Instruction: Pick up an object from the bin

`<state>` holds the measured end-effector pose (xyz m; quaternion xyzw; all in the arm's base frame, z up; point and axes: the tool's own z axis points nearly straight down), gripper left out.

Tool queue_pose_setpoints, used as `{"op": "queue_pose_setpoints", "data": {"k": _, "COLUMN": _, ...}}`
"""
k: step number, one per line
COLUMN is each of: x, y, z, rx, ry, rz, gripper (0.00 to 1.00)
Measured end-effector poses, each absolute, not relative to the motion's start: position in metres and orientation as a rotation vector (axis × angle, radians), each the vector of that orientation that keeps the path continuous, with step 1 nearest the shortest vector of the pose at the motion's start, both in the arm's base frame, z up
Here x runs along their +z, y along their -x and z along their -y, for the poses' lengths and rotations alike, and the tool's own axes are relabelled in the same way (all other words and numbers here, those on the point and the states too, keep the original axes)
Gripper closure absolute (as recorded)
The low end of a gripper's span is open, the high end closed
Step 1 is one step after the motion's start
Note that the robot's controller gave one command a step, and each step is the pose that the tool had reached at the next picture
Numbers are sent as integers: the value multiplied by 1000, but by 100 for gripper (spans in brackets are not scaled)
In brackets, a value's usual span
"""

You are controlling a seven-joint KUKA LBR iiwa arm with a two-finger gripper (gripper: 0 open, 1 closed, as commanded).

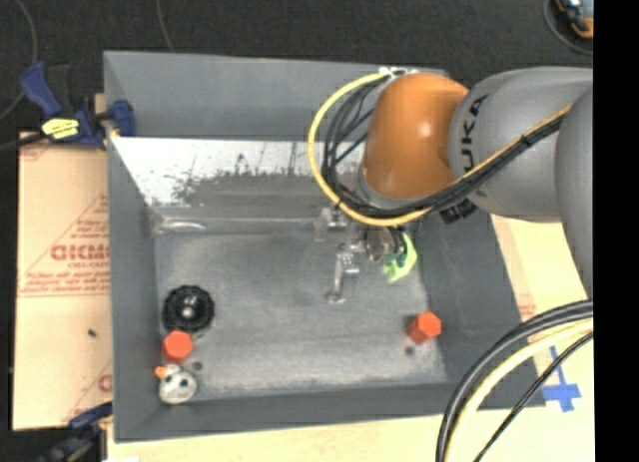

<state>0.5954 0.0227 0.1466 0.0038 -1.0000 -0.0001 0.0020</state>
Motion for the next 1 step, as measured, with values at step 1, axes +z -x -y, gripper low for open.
{"op": "queue_pose_setpoints", "data": {"k": 1, "x": 152, "y": -597, "z": -23, "rx": -1, "ry": -11, "rz": 3146, "gripper": 0}}
